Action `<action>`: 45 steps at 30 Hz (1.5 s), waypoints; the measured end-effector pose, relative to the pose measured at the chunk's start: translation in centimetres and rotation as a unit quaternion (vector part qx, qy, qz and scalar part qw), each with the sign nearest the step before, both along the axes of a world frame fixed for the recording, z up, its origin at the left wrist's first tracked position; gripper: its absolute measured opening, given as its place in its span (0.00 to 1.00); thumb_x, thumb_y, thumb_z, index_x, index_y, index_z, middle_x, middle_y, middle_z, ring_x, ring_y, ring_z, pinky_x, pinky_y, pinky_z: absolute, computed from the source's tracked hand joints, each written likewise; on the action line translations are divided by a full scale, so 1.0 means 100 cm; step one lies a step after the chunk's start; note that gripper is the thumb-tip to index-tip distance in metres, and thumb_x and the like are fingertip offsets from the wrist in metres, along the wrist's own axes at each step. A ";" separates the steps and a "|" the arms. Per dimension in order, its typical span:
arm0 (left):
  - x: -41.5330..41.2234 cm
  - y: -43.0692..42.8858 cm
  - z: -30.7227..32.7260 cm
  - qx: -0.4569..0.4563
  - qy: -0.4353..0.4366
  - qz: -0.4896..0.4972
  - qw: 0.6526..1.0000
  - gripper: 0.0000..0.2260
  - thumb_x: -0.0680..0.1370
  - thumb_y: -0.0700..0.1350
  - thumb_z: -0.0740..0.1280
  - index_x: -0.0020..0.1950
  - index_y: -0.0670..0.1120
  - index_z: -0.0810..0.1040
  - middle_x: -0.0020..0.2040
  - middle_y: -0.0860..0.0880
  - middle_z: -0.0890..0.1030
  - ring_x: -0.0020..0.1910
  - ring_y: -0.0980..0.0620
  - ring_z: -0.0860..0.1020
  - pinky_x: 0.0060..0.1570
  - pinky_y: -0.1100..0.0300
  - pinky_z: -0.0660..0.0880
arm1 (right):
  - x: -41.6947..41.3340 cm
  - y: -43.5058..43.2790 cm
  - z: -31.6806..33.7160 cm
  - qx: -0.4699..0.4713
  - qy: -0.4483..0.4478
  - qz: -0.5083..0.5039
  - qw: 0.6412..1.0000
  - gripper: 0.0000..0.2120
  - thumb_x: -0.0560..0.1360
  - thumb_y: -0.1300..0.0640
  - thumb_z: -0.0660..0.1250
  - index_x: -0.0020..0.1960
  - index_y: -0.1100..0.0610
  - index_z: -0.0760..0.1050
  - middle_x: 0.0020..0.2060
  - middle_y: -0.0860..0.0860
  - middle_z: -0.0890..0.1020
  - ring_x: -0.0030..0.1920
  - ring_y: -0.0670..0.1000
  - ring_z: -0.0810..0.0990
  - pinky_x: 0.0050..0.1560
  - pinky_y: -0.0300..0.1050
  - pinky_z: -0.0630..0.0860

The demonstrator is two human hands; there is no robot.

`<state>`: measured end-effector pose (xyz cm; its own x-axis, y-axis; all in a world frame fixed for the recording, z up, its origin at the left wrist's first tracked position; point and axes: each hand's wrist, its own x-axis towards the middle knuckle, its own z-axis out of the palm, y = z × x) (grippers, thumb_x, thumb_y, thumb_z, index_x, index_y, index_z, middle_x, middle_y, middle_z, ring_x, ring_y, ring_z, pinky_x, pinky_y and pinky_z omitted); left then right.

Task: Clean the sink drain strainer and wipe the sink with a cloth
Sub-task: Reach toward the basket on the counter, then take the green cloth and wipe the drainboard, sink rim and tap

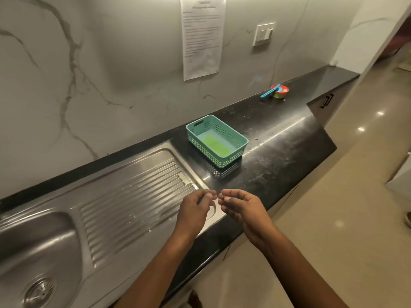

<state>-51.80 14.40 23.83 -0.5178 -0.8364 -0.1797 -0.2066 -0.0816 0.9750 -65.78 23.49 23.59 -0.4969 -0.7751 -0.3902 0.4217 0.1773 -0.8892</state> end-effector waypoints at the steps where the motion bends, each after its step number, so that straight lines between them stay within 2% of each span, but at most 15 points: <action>1: -0.011 -0.004 -0.002 0.001 0.003 0.001 1.000 0.10 0.83 0.43 0.65 0.52 0.51 0.86 0.47 0.52 0.88 0.49 0.54 0.86 0.58 0.47 0.82 | -0.011 -0.003 0.000 0.005 0.004 -0.006 1.000 0.10 0.80 0.67 0.69 0.60 0.62 0.82 0.53 0.59 0.88 0.55 0.57 0.88 0.52 0.44 0.84; 5: -0.050 -0.025 -0.007 0.005 0.016 0.003 1.000 0.09 0.83 0.41 0.66 0.53 0.49 0.86 0.47 0.51 0.88 0.49 0.56 0.86 0.59 0.48 0.81 | -0.051 -0.024 0.005 0.012 0.022 -0.019 1.000 0.09 0.80 0.69 0.68 0.59 0.63 0.83 0.51 0.58 0.89 0.52 0.54 0.88 0.52 0.44 0.84; 10: -0.093 -0.061 -0.013 0.017 0.014 0.030 0.999 0.09 0.83 0.39 0.67 0.53 0.49 0.86 0.50 0.47 0.88 0.54 0.45 0.85 0.61 0.42 0.80 | -0.095 -0.062 0.014 0.034 0.041 -0.022 0.998 0.09 0.80 0.70 0.67 0.58 0.65 0.82 0.51 0.59 0.88 0.49 0.52 0.87 0.52 0.43 0.84; 15: -0.121 -0.094 -0.014 0.016 -0.002 0.041 0.999 0.09 0.83 0.42 0.67 0.59 0.48 0.85 0.54 0.49 0.87 0.56 0.49 0.84 0.62 0.43 0.80 | -0.129 -0.103 0.018 0.043 0.063 0.000 0.997 0.10 0.79 0.71 0.67 0.59 0.67 0.81 0.55 0.63 0.86 0.52 0.55 0.84 0.57 0.47 0.81; 19: -0.134 -0.111 -0.013 0.017 -0.020 0.058 0.998 0.09 0.83 0.45 0.67 0.62 0.49 0.83 0.57 0.51 0.86 0.58 0.51 0.83 0.64 0.43 0.79 | -0.152 -0.139 0.015 0.041 0.104 0.041 0.993 0.09 0.78 0.72 0.69 0.55 0.62 0.82 0.51 0.59 0.86 0.52 0.54 0.84 0.55 0.45 0.81; 24: -0.149 -0.125 -0.012 0.010 -0.048 0.084 0.995 0.12 0.83 0.45 0.66 0.66 0.47 0.81 0.60 0.49 0.84 0.61 0.51 0.82 0.66 0.44 0.77 | -0.192 -0.197 0.000 0.061 0.201 0.106 0.972 0.10 0.78 0.69 0.71 0.56 0.59 0.83 0.53 0.57 0.86 0.54 0.54 0.85 0.54 0.44 0.84; 27: -0.157 -0.125 -0.008 0.010 -0.067 0.106 0.992 0.13 0.84 0.46 0.66 0.67 0.47 0.80 0.62 0.50 0.83 0.62 0.52 0.81 0.67 0.45 0.77 | -0.209 -0.236 -0.013 0.109 0.326 0.185 0.921 0.14 0.76 0.66 0.73 0.61 0.59 0.83 0.58 0.55 0.85 0.60 0.55 0.84 0.63 0.54 0.81; 30: -0.163 -0.124 -0.007 0.018 -0.078 0.144 0.986 0.12 0.84 0.44 0.66 0.66 0.47 0.81 0.61 0.49 0.84 0.61 0.51 0.81 0.67 0.45 0.77 | -0.222 -0.268 -0.024 0.161 0.460 0.291 0.823 0.23 0.76 0.62 0.73 0.70 0.60 0.78 0.67 0.58 0.82 0.66 0.57 0.80 0.68 0.54 0.77; 33: -0.165 -0.122 -0.008 0.027 -0.082 0.195 0.977 0.11 0.84 0.42 0.65 0.63 0.47 0.83 0.59 0.49 0.84 0.60 0.50 0.81 0.66 0.44 0.76 | -0.228 -0.289 -0.035 0.195 0.560 0.369 0.716 0.24 0.77 0.57 0.73 0.71 0.62 0.74 0.67 0.60 0.80 0.66 0.61 0.79 0.64 0.52 0.77; 36: -0.161 -0.117 -0.010 0.036 -0.077 0.247 0.965 0.10 0.83 0.41 0.65 0.62 0.46 0.83 0.58 0.48 0.84 0.61 0.48 0.81 0.67 0.43 0.76 | -0.229 -0.299 -0.045 0.216 0.596 0.415 0.653 0.22 0.78 0.52 0.72 0.66 0.63 0.73 0.63 0.61 0.79 0.60 0.61 0.80 0.52 0.49 0.76; 38: -0.158 -0.113 -0.010 0.042 -0.071 0.271 0.959 0.10 0.83 0.40 0.65 0.61 0.47 0.83 0.58 0.48 0.84 0.61 0.47 0.82 0.67 0.43 0.76 | -0.230 -0.302 -0.052 0.225 0.603 0.433 0.631 0.23 0.77 0.50 0.73 0.64 0.62 0.73 0.60 0.61 0.80 0.58 0.60 0.80 0.47 0.48 0.72; 40: -0.153 -0.109 -0.009 0.050 -0.073 0.291 0.953 0.10 0.83 0.40 0.64 0.60 0.47 0.83 0.57 0.48 0.85 0.60 0.45 0.82 0.66 0.44 0.77 | -0.230 -0.302 -0.058 0.226 0.607 0.436 0.624 0.24 0.76 0.50 0.75 0.64 0.62 0.72 0.59 0.60 0.80 0.56 0.59 0.80 0.46 0.47 0.71; 43: -0.143 -0.102 -0.007 0.052 -0.063 0.318 0.944 0.11 0.84 0.41 0.63 0.60 0.47 0.84 0.56 0.44 0.85 0.59 0.41 0.82 0.63 0.43 0.78 | -0.234 -0.304 -0.063 0.221 0.604 0.424 0.638 0.29 0.72 0.52 0.80 0.64 0.63 0.71 0.58 0.60 0.79 0.54 0.60 0.80 0.46 0.47 0.72; 45: -0.137 -0.097 -0.006 0.049 -0.060 0.331 0.940 0.11 0.84 0.41 0.62 0.60 0.46 0.84 0.57 0.45 0.85 0.59 0.43 0.82 0.63 0.43 0.79 | -0.234 -0.305 -0.065 0.216 0.586 0.415 0.661 0.29 0.69 0.54 0.82 0.61 0.62 0.71 0.56 0.60 0.79 0.52 0.59 0.79 0.44 0.47 0.72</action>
<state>-65.49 4.72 23.22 0.1390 -0.9445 -0.2975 -0.1863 -0.3200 0.9289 -89.22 -7.05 17.13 -0.1275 -0.9123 -0.3891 -0.9151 0.2594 -0.3085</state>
